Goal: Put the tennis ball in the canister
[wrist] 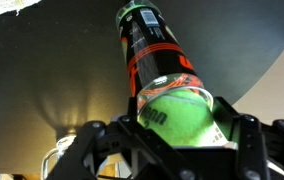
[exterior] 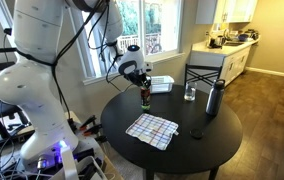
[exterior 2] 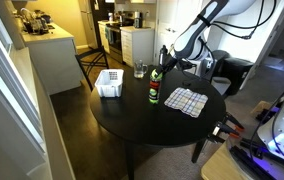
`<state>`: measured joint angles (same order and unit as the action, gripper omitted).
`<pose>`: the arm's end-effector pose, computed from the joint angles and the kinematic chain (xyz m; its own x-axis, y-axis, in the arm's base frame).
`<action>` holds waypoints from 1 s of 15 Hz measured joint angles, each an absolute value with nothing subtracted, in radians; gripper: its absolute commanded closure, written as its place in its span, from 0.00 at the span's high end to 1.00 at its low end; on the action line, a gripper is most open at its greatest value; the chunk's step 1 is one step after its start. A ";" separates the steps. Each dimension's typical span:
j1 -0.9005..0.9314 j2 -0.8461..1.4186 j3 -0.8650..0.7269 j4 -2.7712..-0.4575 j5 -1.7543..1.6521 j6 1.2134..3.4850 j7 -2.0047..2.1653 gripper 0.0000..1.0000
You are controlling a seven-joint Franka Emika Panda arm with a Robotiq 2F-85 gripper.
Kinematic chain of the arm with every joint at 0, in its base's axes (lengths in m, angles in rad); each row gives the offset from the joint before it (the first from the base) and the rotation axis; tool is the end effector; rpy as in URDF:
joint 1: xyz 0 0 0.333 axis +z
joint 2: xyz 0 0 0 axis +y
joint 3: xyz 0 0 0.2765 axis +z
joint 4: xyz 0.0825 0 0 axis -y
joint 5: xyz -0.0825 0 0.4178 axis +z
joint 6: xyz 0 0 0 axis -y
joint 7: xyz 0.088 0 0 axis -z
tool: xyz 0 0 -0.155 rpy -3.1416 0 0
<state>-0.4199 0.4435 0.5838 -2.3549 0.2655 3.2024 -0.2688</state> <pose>0.5588 0.0946 0.1098 0.8984 0.0028 0.4391 0.1111 -0.9689 -0.2210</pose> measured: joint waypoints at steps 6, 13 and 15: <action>-0.457 0.456 0.615 -2.351 0.265 3.203 -0.270 1.00; -0.516 0.458 0.683 -2.350 0.265 3.223 -0.270 1.00; -0.525 0.458 0.693 -2.350 0.265 3.224 -0.270 1.00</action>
<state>-0.5253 0.4583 0.6934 -2.3503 0.2646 3.2237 -0.2698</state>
